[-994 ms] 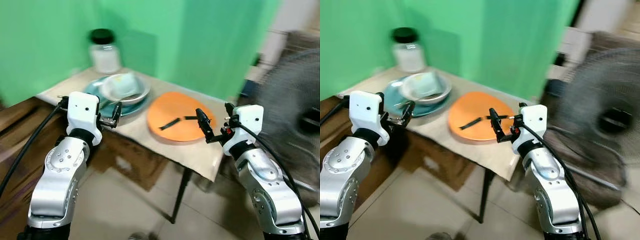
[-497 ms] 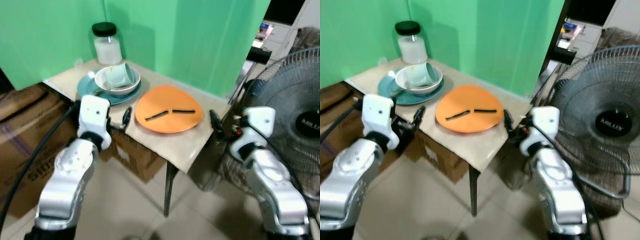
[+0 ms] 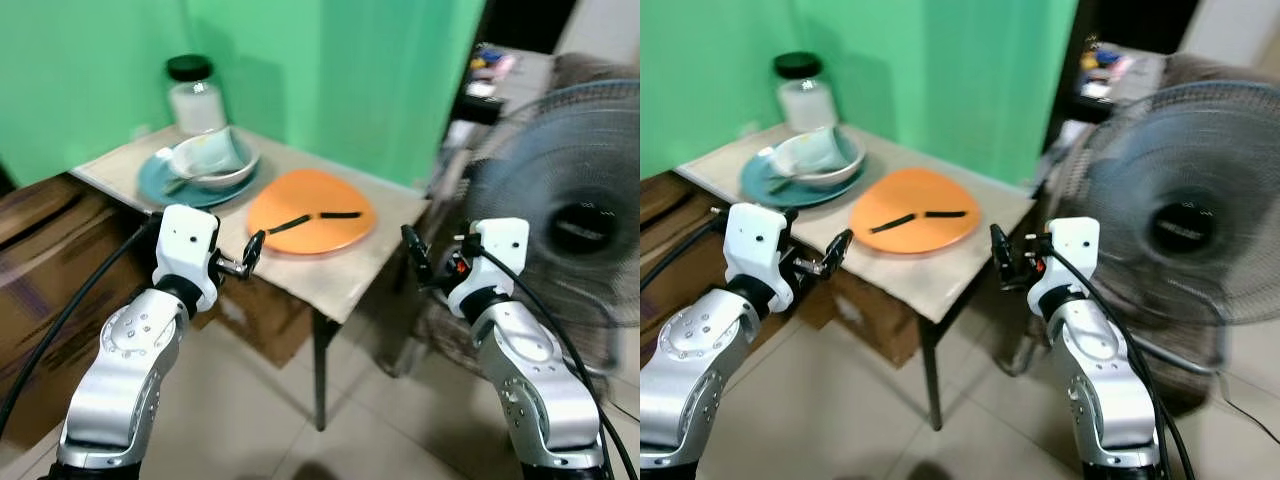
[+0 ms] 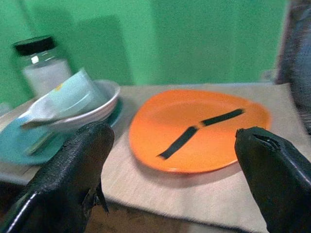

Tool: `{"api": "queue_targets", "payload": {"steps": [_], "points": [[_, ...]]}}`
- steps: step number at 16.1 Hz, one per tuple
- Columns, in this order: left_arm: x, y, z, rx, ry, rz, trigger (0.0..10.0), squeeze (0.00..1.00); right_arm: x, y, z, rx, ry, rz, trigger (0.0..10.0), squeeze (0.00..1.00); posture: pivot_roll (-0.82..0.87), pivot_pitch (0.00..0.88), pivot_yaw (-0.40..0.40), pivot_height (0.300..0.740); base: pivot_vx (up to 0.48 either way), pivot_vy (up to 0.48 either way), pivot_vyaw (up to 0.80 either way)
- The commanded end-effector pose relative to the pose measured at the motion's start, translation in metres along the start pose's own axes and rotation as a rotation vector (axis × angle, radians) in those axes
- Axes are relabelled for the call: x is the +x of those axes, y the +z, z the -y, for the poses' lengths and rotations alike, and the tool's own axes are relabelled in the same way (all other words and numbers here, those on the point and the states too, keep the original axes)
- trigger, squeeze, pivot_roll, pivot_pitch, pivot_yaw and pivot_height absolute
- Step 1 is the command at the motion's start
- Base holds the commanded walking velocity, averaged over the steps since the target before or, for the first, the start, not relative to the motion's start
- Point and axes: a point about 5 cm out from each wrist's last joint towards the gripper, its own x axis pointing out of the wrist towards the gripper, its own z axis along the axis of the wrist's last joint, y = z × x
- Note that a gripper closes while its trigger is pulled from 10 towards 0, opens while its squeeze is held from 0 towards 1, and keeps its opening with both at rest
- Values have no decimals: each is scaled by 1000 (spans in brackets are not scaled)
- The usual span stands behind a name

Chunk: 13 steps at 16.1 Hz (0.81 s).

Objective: Setting the table

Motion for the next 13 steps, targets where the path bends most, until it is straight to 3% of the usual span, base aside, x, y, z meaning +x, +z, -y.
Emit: {"api": "queue_targets", "payload": {"steps": [1, 2, 6, 8, 9, 13], "points": [[0, 2, -1, 0, -5, 11, 10000, 0, 2, 1, -1, -8, 3, -8, 10000, 94, 115, 0, 7, 740, 341, 0, 0], [0, 2, -1, -1, -8, 11, 10000, 0, 2, 1, -2, -10, 6, -10, 10000, 0, 118, 0, 5, 740, 349, 0, 0], [-3, 2, -2, -3, -15, 10, 10000, 0, 6, 1, -8, -37, 42, -20, 10000, 0, 124, 0, 1, 740, 356, 0, 0], [-3, 2, -3, -3, -14, 9, 10000, 0, 6, 2, -10, -66, 65, -21, 10000, 0, 122, 0, 3, 740, 356, 0, 800], [-3, 2, -3, -2, -16, 9, 10000, 0, 6, 1, -11, -58, 68, -25, 10000, 0, 123, 0, 3, 740, 360, 0, 800], [-3, 2, -2, 2, -27, 5, 10000, 0, 7, 0, -10, -17, 39, -29, 10000, 0, 123, 0, 5, 740, 354, 0, 0]]}}
